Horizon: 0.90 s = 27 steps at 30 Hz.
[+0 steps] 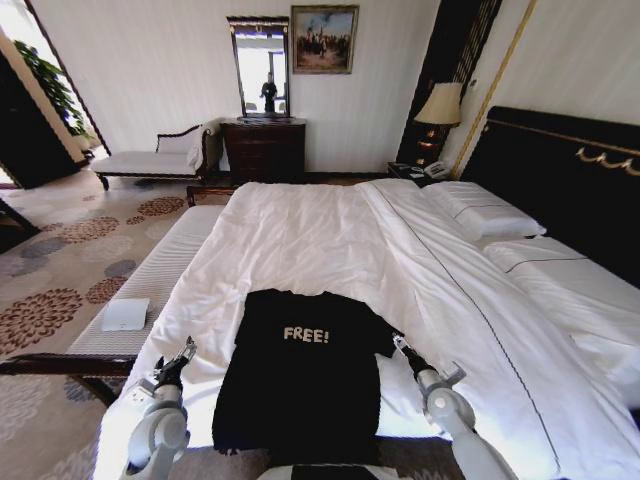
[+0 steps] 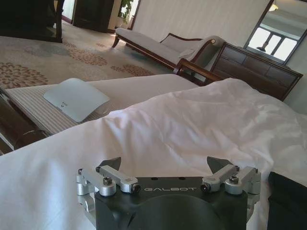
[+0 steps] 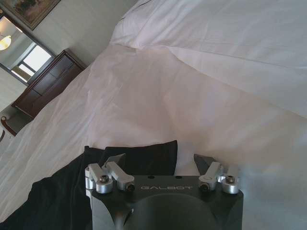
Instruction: Fold the clothes on the bed.
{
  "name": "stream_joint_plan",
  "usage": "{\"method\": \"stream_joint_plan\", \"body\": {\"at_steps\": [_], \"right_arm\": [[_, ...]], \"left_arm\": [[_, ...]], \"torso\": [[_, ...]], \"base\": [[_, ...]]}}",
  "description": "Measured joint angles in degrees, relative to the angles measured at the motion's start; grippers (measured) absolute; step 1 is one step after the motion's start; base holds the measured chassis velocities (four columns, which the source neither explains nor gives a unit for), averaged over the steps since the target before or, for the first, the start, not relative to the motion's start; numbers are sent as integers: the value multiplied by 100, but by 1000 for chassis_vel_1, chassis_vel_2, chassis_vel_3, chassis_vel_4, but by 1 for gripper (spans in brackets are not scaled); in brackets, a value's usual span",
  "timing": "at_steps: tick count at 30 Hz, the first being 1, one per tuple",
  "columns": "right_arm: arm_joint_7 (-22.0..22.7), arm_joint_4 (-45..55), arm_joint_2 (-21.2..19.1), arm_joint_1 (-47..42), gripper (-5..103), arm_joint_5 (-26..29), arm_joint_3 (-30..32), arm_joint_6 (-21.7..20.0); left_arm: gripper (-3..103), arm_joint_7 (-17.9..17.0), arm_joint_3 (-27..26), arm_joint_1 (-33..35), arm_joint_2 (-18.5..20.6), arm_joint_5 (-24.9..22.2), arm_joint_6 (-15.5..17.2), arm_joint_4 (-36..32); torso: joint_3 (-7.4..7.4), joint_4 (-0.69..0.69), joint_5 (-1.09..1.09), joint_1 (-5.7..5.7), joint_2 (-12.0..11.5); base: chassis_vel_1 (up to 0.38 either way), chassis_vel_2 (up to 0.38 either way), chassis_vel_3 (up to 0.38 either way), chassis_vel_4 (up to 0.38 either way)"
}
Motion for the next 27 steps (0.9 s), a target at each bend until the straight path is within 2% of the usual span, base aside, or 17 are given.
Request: {"method": "stream_joint_plan", "body": {"at_steps": [1,4,5,7,10,13,14,16,17,19,20,22,27], "right_arm": [[0,0,0,0,82,0,0,0],[-168,-131,12,70,65,-21,-23,51],[-168,-131,12,70,65,-21,-23,51],[-220,-200,14,115,54,-43,-43,83],[-234,-263,15,163,49,-67,-59,112],[-256,-346,11,205,32,-134,-72,168],[-256,-346,11,205,32,-134,-72,168],[-269,-390,3,225,22,-174,-78,208],[-272,-413,0,238,22,-190,-81,226],[-276,-459,-4,269,11,-223,-93,272],[-276,-459,-4,269,11,-223,-93,272],[-276,-482,-10,294,2,-235,-97,310],[-278,-485,-24,318,0,-273,-81,381]], "left_arm": [[100,0,0,0,0,0,0,0],[100,-7,17,-29,-11,16,16,24],[100,-7,17,-29,-11,16,16,24],[100,-9,17,-39,-12,20,17,49],[100,-11,17,-41,-21,27,17,62],[100,-12,20,-48,-42,39,18,65],[100,-12,20,-48,-42,39,18,65],[100,-13,23,-56,-52,43,17,65],[100,-15,23,-60,-56,45,17,66],[100,-17,26,-64,-69,55,17,69],[100,-17,26,-64,-69,55,17,69],[100,-19,30,-65,-85,69,18,72],[100,-19,36,-70,-103,81,17,80]], "torso": [[0,0,0,0,0],[0,0,0,0,0],[0,0,0,0,0],[0,0,0,0,0],[0,0,0,0,0],[0,0,1,0,0],[0,0,1,0,0],[0,0,0,0,0],[0,0,1,0,0],[0,0,1,0,0],[0,0,1,0,0],[0,1,1,0,0],[0,0,1,0,0]], "base": [[0,0,0,0],[0,0,0,0],[0,0,0,0],[0,0,0,0],[0,0,0,0],[0,0,0,0],[0,0,0,0],[0,0,0,0],[0,0,0,0],[0,0,0,0],[0,0,0,0],[0,0,0,0],[0,0,0,0]]}}
